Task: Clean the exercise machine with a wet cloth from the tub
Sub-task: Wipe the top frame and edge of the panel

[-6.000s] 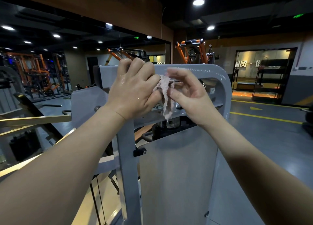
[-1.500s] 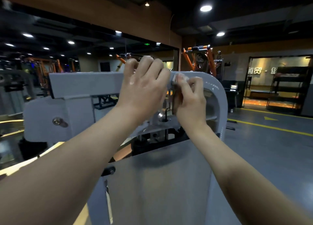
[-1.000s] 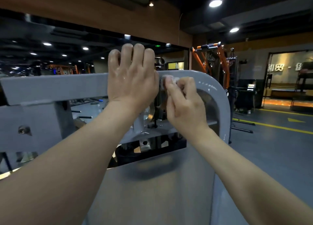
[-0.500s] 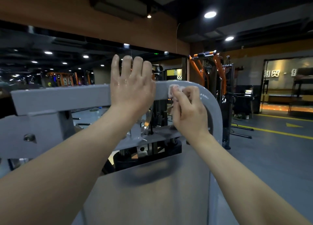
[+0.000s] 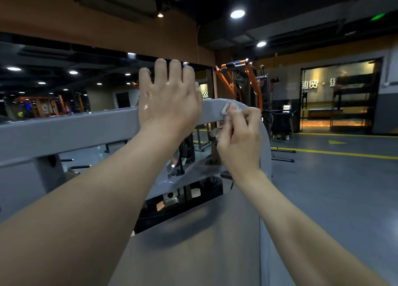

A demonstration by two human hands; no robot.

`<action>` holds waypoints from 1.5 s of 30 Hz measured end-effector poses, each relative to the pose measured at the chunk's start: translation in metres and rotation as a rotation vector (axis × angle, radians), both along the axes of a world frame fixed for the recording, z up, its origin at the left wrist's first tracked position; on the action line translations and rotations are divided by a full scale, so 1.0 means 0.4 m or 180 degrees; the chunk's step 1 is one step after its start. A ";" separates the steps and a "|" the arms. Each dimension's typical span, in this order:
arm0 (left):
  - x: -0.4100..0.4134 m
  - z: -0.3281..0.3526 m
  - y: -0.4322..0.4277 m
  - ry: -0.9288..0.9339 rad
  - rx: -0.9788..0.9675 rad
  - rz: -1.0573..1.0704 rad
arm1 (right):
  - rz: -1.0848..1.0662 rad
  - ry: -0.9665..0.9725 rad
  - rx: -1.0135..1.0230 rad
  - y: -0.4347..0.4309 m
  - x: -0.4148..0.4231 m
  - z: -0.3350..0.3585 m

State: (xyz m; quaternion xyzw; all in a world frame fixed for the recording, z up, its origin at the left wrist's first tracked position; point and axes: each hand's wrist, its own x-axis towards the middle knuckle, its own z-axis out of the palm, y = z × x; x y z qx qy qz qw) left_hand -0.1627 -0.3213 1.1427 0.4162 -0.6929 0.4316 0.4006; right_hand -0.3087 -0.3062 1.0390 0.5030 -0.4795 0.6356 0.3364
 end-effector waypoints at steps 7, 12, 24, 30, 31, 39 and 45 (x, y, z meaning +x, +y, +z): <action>0.005 -0.003 0.003 -0.0048 0.0096 -0.0069 | -0.0103 0.0323 -0.0030 -0.007 -0.028 -0.007; 0.003 -0.001 0.003 -0.0056 0.0117 -0.0072 | -0.0193 -0.0109 -0.0049 -0.006 0.016 0.001; 0.002 -0.002 -0.002 -0.0086 0.0158 0.0010 | -0.0212 0.0300 0.0128 0.007 0.041 0.001; 0.004 0.002 0.009 -0.0078 0.0329 -0.0033 | -0.0277 -0.0370 0.0033 -0.008 -0.052 -0.033; 0.004 0.002 0.009 -0.0090 0.0327 -0.0035 | -0.0337 -0.0555 0.0055 -0.007 -0.056 -0.035; 0.005 0.000 0.010 -0.0095 0.0321 -0.0059 | -0.0429 -0.0213 0.0299 0.002 -0.091 -0.026; 0.005 0.000 0.009 -0.0084 0.0250 -0.0089 | -0.0464 -0.0489 0.0504 0.017 -0.074 0.001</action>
